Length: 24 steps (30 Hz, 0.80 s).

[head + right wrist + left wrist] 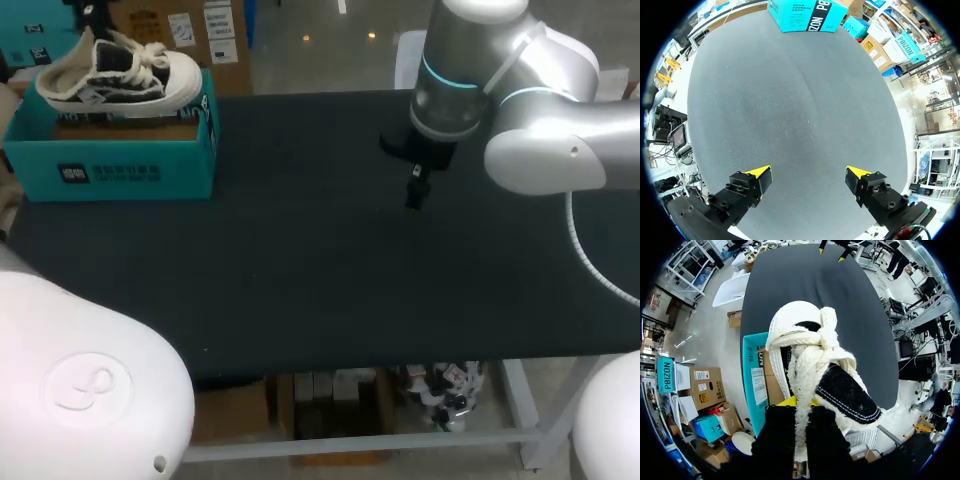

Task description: Open the shoe tongue, take the insole out of the shoe, put the insole back into the shoe, and pack the shoe into the shoebox

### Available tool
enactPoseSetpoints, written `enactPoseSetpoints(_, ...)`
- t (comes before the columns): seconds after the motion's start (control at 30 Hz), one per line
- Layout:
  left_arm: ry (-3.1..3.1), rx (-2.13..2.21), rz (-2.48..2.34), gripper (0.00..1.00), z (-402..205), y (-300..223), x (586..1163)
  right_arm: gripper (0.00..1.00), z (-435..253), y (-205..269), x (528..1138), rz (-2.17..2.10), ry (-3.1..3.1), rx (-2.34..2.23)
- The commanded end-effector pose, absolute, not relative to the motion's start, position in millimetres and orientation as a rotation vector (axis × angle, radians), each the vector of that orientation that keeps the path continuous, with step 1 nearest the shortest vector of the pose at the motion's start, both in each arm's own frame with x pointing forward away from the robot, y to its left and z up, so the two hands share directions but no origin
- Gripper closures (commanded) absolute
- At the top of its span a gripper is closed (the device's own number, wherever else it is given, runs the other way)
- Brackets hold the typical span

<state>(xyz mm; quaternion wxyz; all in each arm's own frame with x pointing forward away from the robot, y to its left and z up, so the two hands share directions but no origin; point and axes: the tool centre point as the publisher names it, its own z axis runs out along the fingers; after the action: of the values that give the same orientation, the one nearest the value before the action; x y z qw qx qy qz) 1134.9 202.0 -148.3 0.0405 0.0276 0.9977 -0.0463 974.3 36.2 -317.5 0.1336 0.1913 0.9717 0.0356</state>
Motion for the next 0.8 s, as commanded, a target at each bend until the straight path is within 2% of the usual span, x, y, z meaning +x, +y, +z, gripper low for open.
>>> enactPoseSetpoints(0.03, 3.186, 0.147, -0.260, 1.00, -181, 215, 1168, 0.00, -317, 36, 974, 0.101, 2.818, 0.555)
enactPoseSetpoints(0.4, 3.232, 0.230, -0.270, 1.00, -247, 222, 1200, 0.00, -317, 36, 974, 0.101, 2.818, 0.555)
enactPoseSetpoints(0.73, 3.287, 0.229, -0.241, 1.00, -280, 224, 1207, 0.00, -317, 36, 974, 0.101, 2.818, 0.555)
enactPoseSetpoints(0.77, 3.290, 0.230, -0.240, 0.95, -282, 224, 1207, 0.00, -317, 36, 974, 0.101, 2.818, 0.555)
enactPoseSetpoints(0.8, 3.293, 0.233, -0.239, 0.62, -283, 224, 1207, 0.00, -317, 36, 974, 0.101, 2.818, 0.555)
